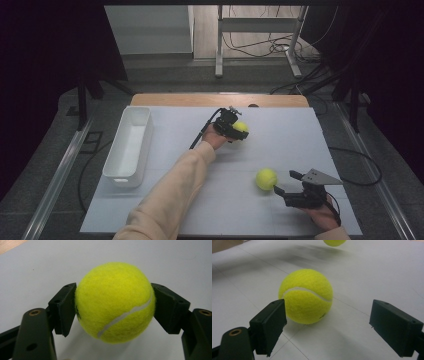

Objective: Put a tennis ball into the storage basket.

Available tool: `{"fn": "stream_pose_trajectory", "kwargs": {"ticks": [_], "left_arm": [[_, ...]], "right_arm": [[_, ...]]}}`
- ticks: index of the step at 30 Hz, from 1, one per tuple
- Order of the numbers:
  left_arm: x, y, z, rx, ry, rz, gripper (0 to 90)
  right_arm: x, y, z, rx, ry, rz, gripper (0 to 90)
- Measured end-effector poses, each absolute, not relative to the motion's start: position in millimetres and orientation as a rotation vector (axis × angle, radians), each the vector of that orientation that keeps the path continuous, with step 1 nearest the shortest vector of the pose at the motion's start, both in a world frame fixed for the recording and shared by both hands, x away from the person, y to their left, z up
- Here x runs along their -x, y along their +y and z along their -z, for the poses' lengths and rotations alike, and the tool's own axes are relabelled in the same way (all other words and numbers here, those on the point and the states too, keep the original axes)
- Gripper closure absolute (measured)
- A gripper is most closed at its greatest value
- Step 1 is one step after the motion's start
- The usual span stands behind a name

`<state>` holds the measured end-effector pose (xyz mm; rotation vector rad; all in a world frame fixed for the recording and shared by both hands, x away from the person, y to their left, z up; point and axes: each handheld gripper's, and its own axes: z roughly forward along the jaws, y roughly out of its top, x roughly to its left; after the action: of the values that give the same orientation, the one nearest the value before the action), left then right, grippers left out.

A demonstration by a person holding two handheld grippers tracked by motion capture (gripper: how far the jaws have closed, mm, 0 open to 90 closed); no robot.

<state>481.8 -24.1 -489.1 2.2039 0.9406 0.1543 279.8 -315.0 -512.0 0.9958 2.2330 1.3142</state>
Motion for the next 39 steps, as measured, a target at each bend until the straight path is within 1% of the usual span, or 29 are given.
{"fn": "stream_pose_trajectory", "kwargs": {"ticks": [39], "left_arm": [[-446,2,471,-2.149,0.862,-0.163,26.5]], "right_arm": [[-280,-314,512,-1.000,2.229,-1.304,14.4]]}}
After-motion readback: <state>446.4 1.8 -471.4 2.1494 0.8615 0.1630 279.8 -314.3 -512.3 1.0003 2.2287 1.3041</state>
